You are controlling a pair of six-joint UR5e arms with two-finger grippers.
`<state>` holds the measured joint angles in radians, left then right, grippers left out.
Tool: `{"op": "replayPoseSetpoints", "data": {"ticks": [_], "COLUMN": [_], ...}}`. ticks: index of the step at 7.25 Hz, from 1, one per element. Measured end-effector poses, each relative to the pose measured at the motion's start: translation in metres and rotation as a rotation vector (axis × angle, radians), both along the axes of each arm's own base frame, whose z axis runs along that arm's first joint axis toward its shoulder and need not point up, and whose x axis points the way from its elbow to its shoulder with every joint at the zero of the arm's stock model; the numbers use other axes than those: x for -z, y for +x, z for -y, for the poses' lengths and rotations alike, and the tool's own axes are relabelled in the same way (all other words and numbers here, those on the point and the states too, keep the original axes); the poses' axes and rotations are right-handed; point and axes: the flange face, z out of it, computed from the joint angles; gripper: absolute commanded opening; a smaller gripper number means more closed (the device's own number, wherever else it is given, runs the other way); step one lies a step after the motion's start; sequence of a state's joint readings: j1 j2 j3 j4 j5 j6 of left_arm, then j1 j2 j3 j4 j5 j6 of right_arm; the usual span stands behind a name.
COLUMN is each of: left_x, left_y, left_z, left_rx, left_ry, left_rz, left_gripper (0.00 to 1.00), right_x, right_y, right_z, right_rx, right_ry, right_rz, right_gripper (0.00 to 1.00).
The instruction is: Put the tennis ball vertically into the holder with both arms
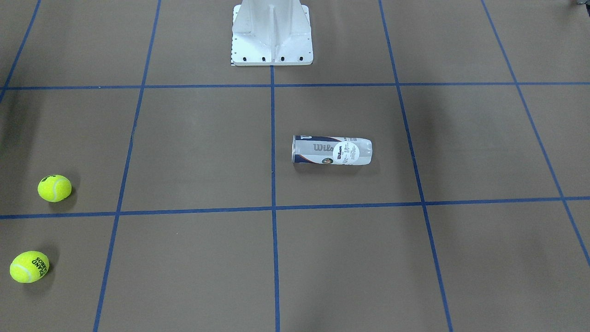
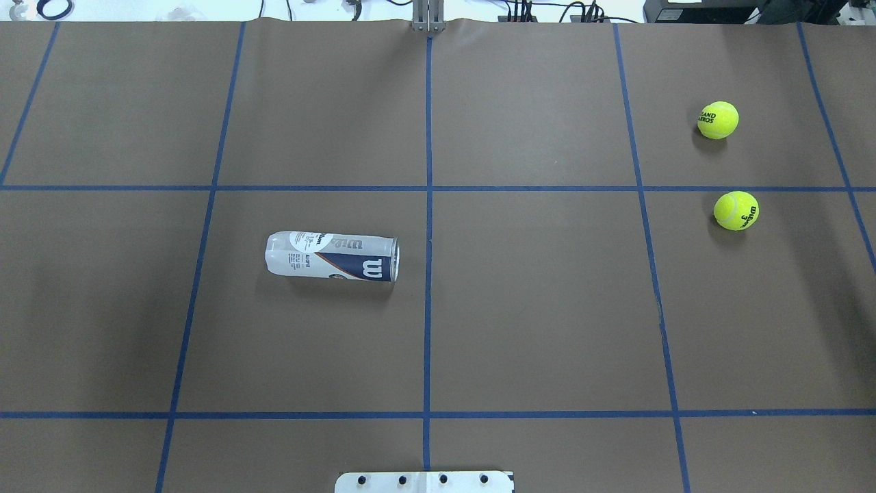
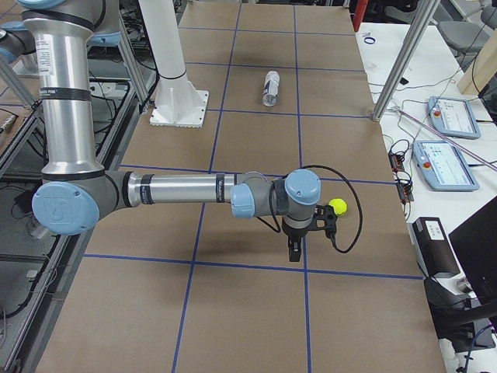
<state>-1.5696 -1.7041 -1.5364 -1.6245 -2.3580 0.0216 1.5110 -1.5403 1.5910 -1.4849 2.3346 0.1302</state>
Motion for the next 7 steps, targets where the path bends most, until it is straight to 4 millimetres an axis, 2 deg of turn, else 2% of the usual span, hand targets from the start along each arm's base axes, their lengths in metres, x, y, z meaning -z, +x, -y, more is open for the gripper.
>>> {"op": "replayPoseSetpoints", "data": {"ticks": [2, 5, 7], "left_x": [0.032, 0.104, 0.145], "left_y": [0.018, 0.085, 0.132], "left_z": [0.016, 0.047, 0.056], "left_rx": [-0.012, -0.123, -0.191], "left_ry": [0.109, 0.341, 0.513], "left_rz": [-0.007, -0.030, -0.060], "left_gripper": [1.00, 0.99, 0.99], "right_x": [0.000, 0.002, 0.002], "right_y": [0.000, 0.000, 0.000], "right_z": [0.000, 0.000, 0.000], "right_rx": [0.000, -0.001, -0.001], "right_ry": [0.000, 0.002, 0.002], "right_rz": [0.001, 0.002, 0.004], "right_gripper": [1.00, 1.00, 1.00]}}
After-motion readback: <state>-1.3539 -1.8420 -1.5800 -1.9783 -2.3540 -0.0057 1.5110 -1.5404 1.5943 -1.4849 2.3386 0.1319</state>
